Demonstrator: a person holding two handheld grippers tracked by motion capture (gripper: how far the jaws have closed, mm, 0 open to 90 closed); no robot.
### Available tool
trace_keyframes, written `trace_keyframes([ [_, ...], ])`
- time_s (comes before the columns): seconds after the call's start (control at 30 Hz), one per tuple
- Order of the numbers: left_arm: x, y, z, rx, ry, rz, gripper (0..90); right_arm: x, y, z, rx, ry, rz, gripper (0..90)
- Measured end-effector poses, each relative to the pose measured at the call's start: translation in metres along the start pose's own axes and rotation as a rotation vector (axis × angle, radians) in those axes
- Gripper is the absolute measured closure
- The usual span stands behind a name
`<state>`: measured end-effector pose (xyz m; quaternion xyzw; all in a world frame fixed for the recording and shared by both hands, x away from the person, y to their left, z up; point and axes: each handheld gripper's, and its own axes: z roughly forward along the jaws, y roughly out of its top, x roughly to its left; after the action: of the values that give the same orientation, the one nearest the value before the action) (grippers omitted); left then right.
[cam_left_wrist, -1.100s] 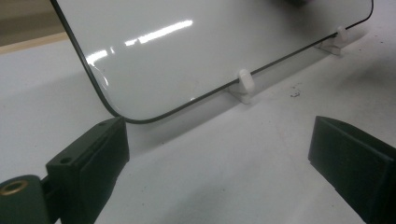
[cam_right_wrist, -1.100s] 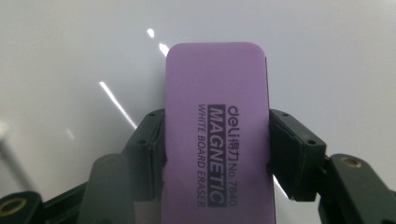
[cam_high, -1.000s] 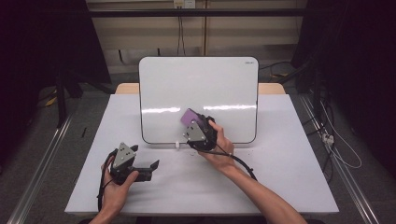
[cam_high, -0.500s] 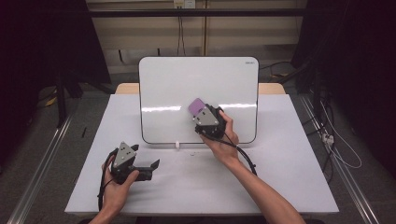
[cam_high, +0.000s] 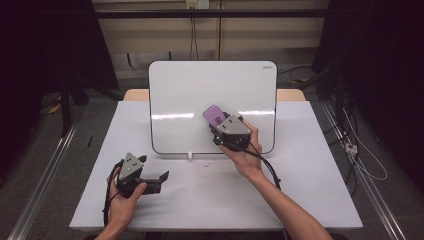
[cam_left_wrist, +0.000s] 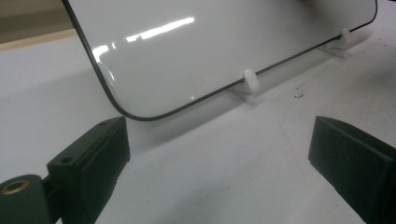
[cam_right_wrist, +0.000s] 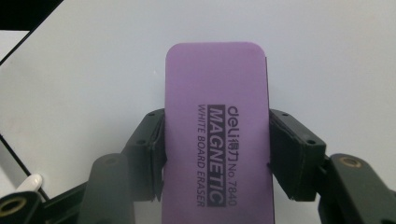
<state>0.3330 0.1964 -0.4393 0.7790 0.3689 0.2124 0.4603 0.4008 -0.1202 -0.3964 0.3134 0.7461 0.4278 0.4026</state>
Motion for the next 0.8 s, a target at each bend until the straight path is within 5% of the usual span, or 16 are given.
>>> trace_keyframes([
  [0.6,-0.005,0.004,-0.002,-0.028,0.020,-0.001,5.7,0.000,-0.026,-0.030,-0.081,0.102,0.184,41.8],
  [0.8,-0.004,0.004,-0.002,-0.059,0.013,-0.038,6.4,0.004,-0.031,-0.033,-0.094,0.152,0.256,41.8],
])
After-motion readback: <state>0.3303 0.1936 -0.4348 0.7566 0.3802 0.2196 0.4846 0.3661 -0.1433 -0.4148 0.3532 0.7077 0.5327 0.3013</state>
